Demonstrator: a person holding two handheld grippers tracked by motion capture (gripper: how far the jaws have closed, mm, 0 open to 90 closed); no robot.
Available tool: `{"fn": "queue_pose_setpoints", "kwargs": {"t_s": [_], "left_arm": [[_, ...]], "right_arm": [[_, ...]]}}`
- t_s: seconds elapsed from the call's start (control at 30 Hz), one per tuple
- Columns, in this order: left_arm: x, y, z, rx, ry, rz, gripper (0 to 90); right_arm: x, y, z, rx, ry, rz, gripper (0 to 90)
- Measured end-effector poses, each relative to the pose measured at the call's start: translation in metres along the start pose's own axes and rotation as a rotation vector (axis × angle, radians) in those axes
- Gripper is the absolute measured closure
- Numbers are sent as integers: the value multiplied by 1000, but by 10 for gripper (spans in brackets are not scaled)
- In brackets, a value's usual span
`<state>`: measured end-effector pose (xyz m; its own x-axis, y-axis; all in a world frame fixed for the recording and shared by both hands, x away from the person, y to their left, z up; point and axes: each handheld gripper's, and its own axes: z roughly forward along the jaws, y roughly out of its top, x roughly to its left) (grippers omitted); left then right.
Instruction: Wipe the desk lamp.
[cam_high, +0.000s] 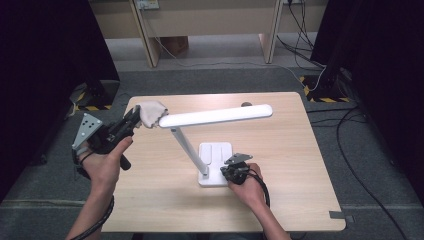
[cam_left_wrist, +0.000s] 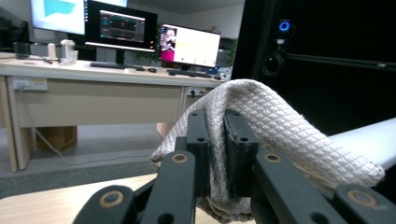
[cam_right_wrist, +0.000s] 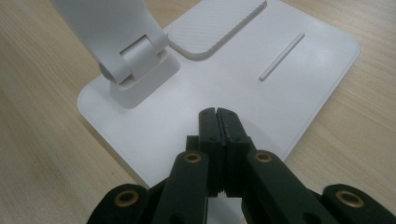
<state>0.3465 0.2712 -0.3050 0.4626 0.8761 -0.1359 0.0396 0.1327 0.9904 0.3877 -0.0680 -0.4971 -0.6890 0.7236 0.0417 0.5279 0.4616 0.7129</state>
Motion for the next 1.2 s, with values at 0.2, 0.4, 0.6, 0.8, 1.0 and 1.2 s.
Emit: {"fn": "queue_pose_setpoints", "kwargs": {"t_s": [0.2,0.4,0.6,0.8,1.0,1.2], "left_arm": [[-16,-1,2,21,-48,43,817],[-24,0,1,27,-58,81,816],[-31,2,-2,35,-56,115,816],[-36,5,-4,38,-70,140,815],[-41,6,0,41,-82,143,815],[-47,6,1,41,-82,160,815]], "right_arm": [[0,0,0,-1,1,0,893],[0,0,0,-7,1,2,892],[-1,0,0,-6,2,1,891],[-1,0,1,-7,3,2,891],[-1,-1,1,-10,4,3,891],[-1,-1,1,-15,7,6,892]]}}
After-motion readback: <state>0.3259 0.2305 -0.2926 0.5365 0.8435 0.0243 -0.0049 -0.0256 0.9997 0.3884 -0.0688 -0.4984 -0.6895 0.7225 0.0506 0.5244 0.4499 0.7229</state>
